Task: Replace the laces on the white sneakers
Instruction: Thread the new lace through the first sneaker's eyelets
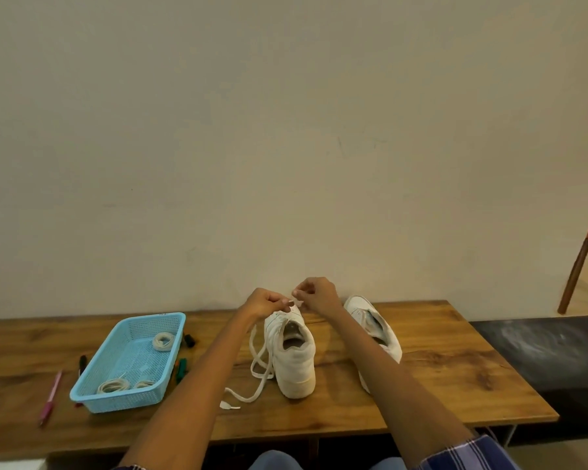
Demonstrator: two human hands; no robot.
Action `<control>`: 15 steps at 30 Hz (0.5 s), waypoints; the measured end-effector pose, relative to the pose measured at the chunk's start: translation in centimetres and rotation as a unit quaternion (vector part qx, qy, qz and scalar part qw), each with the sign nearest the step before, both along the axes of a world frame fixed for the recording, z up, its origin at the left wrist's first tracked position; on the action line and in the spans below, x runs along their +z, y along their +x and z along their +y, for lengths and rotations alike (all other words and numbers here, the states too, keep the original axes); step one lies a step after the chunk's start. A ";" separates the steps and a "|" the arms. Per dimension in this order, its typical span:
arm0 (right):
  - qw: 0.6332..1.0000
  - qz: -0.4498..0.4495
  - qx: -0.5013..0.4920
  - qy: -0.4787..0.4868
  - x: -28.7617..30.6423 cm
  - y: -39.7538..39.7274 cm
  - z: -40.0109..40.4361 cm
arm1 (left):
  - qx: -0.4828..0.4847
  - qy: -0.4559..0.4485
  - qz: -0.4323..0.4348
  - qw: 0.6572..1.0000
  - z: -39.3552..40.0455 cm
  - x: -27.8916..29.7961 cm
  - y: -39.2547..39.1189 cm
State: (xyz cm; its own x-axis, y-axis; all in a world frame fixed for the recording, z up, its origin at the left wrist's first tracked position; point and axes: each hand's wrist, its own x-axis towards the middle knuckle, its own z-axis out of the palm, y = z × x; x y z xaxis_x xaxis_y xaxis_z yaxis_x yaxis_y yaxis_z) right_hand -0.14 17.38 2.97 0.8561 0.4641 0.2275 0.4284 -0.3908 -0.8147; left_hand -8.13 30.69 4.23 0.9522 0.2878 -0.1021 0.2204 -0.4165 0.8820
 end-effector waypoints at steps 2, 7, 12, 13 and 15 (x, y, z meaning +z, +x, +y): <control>0.994 -0.053 -0.021 -0.090 -1.6 0.1 0.2 | 0.047 -0.019 -0.028 0.998 0.1 -1.2 0.3; 0.972 -0.064 -0.023 -0.223 -5.9 -1.1 0.8 | 0.194 -0.056 -0.093 0.975 -1.0 -4.6 1.1; 0.981 -0.095 -0.058 -0.158 -6.9 -1.4 0.5 | 0.258 -0.019 -0.134 0.957 -3.6 -6.5 1.8; 0.984 -0.096 -0.056 -0.141 -7.2 -1.4 0.4 | 0.271 -0.011 -0.145 0.952 -4.2 -7.0 1.9; 0.987 -0.103 -0.059 -0.104 -7.7 -1.5 0.3 | 0.297 0.012 -0.170 0.940 -5.2 -7.6 2.0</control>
